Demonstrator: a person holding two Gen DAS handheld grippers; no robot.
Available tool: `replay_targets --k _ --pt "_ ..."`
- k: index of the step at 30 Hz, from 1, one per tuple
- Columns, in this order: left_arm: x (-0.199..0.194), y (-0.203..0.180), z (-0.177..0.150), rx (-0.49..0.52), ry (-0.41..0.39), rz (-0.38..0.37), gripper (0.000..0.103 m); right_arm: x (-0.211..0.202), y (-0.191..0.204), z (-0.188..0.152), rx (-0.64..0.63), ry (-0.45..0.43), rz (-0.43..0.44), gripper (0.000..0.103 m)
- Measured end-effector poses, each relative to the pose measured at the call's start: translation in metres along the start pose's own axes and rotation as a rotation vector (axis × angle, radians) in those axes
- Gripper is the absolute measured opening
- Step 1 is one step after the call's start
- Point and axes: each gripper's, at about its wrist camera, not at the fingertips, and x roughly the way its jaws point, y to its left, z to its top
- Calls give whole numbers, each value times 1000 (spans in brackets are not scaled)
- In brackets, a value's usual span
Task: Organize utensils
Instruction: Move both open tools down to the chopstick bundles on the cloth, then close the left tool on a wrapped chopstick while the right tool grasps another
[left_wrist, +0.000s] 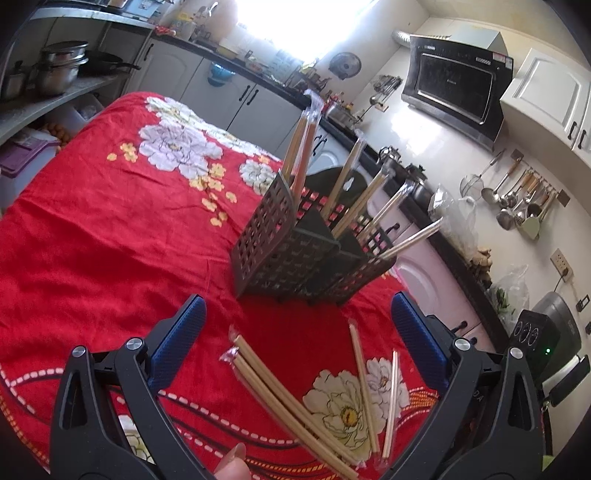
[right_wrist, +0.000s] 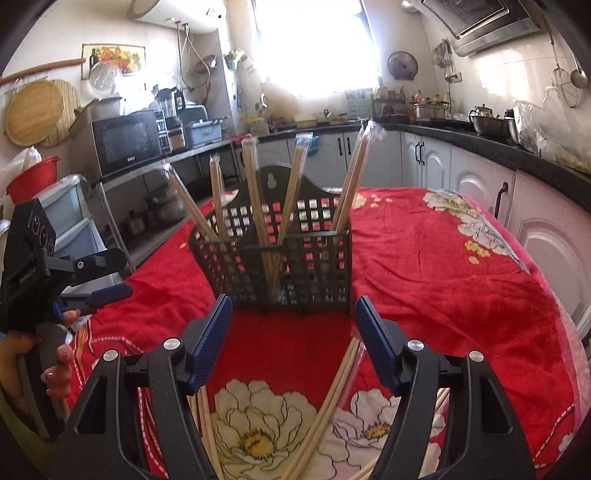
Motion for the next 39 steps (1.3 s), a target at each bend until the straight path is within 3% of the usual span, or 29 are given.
replay_targets --k 19,26,36,39 --pt "37 10 -34 74 187 100 91 21 -18 -26 49 174 -11 67" --pt "59 11 -37 108 249 113 72 34 -32 -29 95 233 -8 67" --pt "85 10 -29 137 291 147 62 60 -44 -29 131 349 4 67" --pt "94 11 -29 153 306 171 54 70 -47 -25 122 379 -10 67"
